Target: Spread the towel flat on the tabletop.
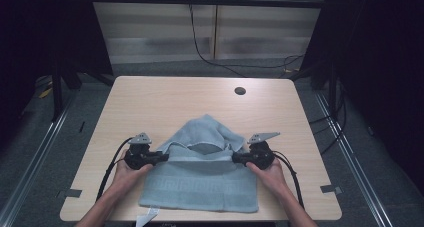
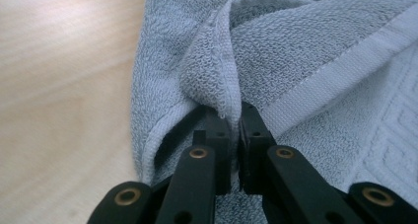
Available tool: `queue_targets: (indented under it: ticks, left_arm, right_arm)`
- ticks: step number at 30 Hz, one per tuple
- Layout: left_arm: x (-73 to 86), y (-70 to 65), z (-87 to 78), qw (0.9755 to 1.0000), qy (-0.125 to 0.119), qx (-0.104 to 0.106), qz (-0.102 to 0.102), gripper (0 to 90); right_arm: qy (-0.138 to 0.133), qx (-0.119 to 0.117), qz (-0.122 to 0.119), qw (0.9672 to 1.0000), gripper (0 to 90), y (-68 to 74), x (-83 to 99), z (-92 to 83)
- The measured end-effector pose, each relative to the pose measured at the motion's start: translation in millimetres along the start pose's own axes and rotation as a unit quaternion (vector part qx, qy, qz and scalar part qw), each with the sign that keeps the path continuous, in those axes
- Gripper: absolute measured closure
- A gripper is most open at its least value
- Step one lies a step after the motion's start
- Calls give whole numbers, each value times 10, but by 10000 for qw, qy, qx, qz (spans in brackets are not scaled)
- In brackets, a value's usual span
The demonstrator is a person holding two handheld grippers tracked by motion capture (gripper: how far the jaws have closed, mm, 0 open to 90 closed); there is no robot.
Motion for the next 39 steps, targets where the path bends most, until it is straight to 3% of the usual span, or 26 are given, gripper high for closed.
queue_targets:
  ticks: [6, 11, 21, 23, 26, 27, 28, 29, 30, 33, 37, 38, 39]
  left_arm:
    - [42, -166, 6, 9996, 138, 11, 233, 858]
    - [72, -243, 1, 9997, 182, 3, 185, 859]
    - [364, -577, -110, 9984, 287, 411, 245, 859]
    - [448, -685, -144, 9973, 340, 607, 240, 860]
    - [467, -725, -186, 9967, 288, 724, 229, 863]
    - [424, -722, -267, 9970, 82, 750, 186, 865]
    - [424, -722, -267, 9970, 82, 750, 186, 865]
    - [372, -720, -328, 9969, -112, 765, 152, 866]
    - [231, -706, -479, 9949, -523, 861, 60, 866]
    - [63, -675, -631, 9934, -864, 750, 81, 866]
    - [-331, -608, -955, 9854, -1552, 706, 14, 866]
    - [-439, -584, -1048, 9833, -1698, 660, 39, 866]
    - [-548, -557, -1144, 9814, -1823, 603, 51, 866]
  right_arm:
    - [1, -132, 72, 9999, 873, 62, 179, -105]
    - [40, -199, 46, 9998, 874, 126, 250, -136]
    - [89, -340, 44, 9994, 873, 297, 437, -218]
    - [141, -368, -39, 9992, 873, 378, 504, -251]
    - [110, -366, -36, 9993, 874, 421, 532, -294]
    - [15, -225, -74, 9997, 875, 450, 522, -395]
    - [15, -225, -74, 9997, 875, 450, 522, -395]
    - [-356, -175, -39, 9992, 875, 430, 436, -575]
    - [-544, -104, 5, 9985, 875, 401, 377, -684]
    - [-971, -44, 44, 9953, 877, 321, 233, -900]
    - [-1461, 223, -39, 9890, 877, 221, -149, -1244]
    - [-1684, 302, -100, 9852, 877, 183, -381, -1413]
    - [-1684, 302, -100, 9852, 877, 183, -381, -1413]
Point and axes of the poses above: each handheld gripper's, and its own axes: z roughly forward along the jaws, x roughly out of its underside, y roughly to its left, the point moved 6 cm from there along z, roughly forward along the jaws, and after that the axes turned 14 degrees about y, right-handed, at the moved point
